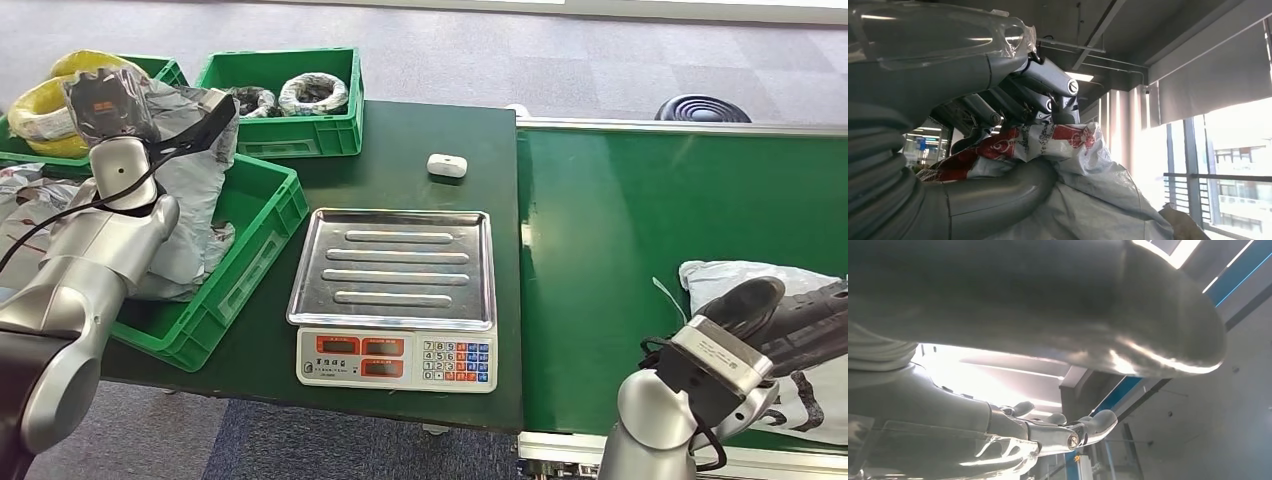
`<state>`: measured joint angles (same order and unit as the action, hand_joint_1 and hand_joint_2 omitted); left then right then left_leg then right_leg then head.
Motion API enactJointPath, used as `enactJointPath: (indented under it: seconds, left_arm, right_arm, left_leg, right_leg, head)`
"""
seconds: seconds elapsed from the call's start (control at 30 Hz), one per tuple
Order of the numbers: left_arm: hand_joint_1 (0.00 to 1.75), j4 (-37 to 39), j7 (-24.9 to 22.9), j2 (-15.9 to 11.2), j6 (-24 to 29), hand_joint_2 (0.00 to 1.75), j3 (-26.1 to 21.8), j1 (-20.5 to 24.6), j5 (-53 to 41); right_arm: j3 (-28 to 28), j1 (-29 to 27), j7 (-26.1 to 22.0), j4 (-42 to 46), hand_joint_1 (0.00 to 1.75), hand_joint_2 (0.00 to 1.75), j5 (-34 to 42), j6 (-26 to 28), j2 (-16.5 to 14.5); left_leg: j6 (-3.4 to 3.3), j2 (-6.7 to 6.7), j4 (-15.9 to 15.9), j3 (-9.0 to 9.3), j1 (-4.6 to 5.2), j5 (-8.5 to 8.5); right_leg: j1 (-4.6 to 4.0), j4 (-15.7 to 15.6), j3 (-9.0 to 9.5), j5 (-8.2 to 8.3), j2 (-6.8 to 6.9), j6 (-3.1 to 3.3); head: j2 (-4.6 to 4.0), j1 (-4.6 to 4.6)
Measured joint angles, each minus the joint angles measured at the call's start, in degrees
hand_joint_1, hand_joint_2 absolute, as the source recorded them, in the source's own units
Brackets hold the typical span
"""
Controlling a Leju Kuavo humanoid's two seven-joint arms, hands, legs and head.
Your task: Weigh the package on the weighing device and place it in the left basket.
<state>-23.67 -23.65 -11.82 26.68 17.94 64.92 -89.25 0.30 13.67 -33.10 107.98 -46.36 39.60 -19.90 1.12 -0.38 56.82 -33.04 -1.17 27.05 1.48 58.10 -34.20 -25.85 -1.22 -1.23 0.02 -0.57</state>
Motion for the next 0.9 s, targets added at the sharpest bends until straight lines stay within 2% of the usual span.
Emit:
enactJointPath:
  seconds: [0.07,0.13,0.17,0.27,0.3,0.37,0.5,0.6,0.67,0.73,0.77,0.87,0.9]
  left_arm:
    - [1.43,1.16,-0.85,-0.56,-0.02,1.75,0.33,0.01,-0.02]
    - [1.41,2.04,-1.76,-0.97,-0.01,1.75,0.7,0.03,-0.03]
    - [1.25,2.37,-2.11,-1.13,0.0,1.75,0.9,0.03,-0.04]
    - [0.19,3.08,-2.64,-1.48,0.01,1.75,1.25,0.04,-0.05]
    - [0.0,3.26,-2.88,-1.54,-0.03,1.75,1.31,0.05,-0.05]
    - [0.0,3.59,-3.63,-1.66,-0.42,1.75,1.56,0.1,-0.04]
    - [0.0,4.17,-4.42,-1.76,-1.29,0.0,2.18,0.15,0.09]
    - [0.0,4.24,-1.68,-1.36,0.91,0.0,1.83,0.11,3.2]
    - [0.0,4.05,4.03,-0.33,5.14,0.0,0.38,0.05,8.59]
    - [0.0,3.06,12.8,1.49,9.02,0.0,-2.36,-0.16,16.36]
    - [0.0,1.81,19.16,2.92,9.78,0.0,-4.51,-0.44,22.23]
    - [0.0,-3.46,44.69,8.16,8.57,0.0,-13.1,-1.29,45.58]
    - [0.0,-4.87,51.53,9.62,8.07,0.0,-15.55,-1.37,51.07]
  right_arm:
    - [0.03,-0.03,-0.01,-0.19,0.0,0.0,-0.15,0.0,-0.01]
    - [0.05,-0.1,0.06,-0.31,0.0,0.0,-0.32,0.0,-0.01]
    - [0.05,-0.13,0.1,-0.34,0.0,0.0,-0.38,0.0,-0.01]
    - [0.06,-0.26,0.16,-0.37,0.0,0.0,-0.46,0.0,-0.01]
    - [0.07,-0.3,0.16,-0.37,0.0,0.0,-0.48,0.0,-0.01]
    - [0.08,-0.33,0.17,-0.42,0.0,0.0,-0.5,0.0,-0.01]
    - [0.09,-0.34,0.17,-0.66,0.0,0.0,-0.52,0.0,-0.01]
    - [0.09,-0.35,0.18,-0.77,0.0,0.0,-0.62,0.0,-0.01]
    - [0.07,-0.37,0.21,-0.81,0.0,0.0,-0.83,0.0,-0.01]
    - [0.04,-0.41,0.13,-0.84,0.0,0.0,-0.81,0.0,-0.01]
    - [0.02,-0.43,-0.09,-0.92,0.0,0.0,-0.52,0.0,-0.01]
    - [-0.01,-0.43,-1.01,-1.62,0.0,0.0,0.62,0.0,-0.01]
    - [-0.01,-0.42,-1.17,-1.88,0.0,0.0,0.79,0.0,-0.01]
  left_leg:
    - [0.0,-0.01,0.0,0.0,0.0,0.0]
    - [0.0,-0.02,0.0,0.0,0.0,0.0]
    - [0.0,-0.03,0.0,0.0,0.0,0.0]
    - [0.0,-0.05,0.0,0.0,0.0,0.0]
    - [0.0,-0.05,0.0,0.0,0.0,0.0]
    - [0.0,-0.04,0.0,0.0,0.0,0.0]
    - [0.0,-0.05,0.0,0.0,0.0,0.0]
    - [0.0,-0.08,0.01,0.01,0.0,0.0]
    - [0.0,-0.15,0.01,0.01,0.0,0.0]
    - [0.0,-0.22,0.03,0.02,0.01,0.0]
    - [-0.01,-0.24,0.04,0.01,0.02,0.0]
    - [-0.01,-0.26,0.05,-0.03,0.03,0.0]
    - [-0.02,-0.2,0.05,-0.03,0.03,0.01]
  right_leg:
    - [0.0,0.0,0.0,0.0,0.0,0.0]
    - [0.0,0.0,0.0,0.0,0.0,0.0]
    - [0.0,0.0,0.0,0.0,0.0,0.0]
    - [0.0,0.0,0.0,0.0,0.0,0.0]
    - [0.0,0.0,0.0,0.0,0.0,0.0]
    - [0.0,0.0,0.0,0.0,0.01,0.0]
    - [0.0,0.0,0.0,0.0,0.01,0.0]
    - [0.0,-0.01,0.0,0.0,0.02,0.0]
    - [0.0,-0.02,0.0,0.0,0.07,0.0]
    - [0.01,-0.03,0.01,0.0,0.13,0.0]
    - [0.02,-0.03,0.02,0.0,0.15,0.0]
    - [0.03,-0.04,0.07,0.01,0.21,-0.01]
    - [0.04,-0.04,0.07,0.01,0.17,-0.01]
  head:
    - [0.0,0.0]
    - [0.0,0.0]
    - [0.0,0.01]
    - [0.0,-0.01]
    - [0.0,-0.01]
    - [0.0,-0.01]
    - [0.0,0.01]
    - [0.0,-0.01]
    - [0.0,0.0]
    - [0.0,-0.01]
    - [0.0,-0.01]
    - [0.0,0.01]
    - [0.0,0.01]
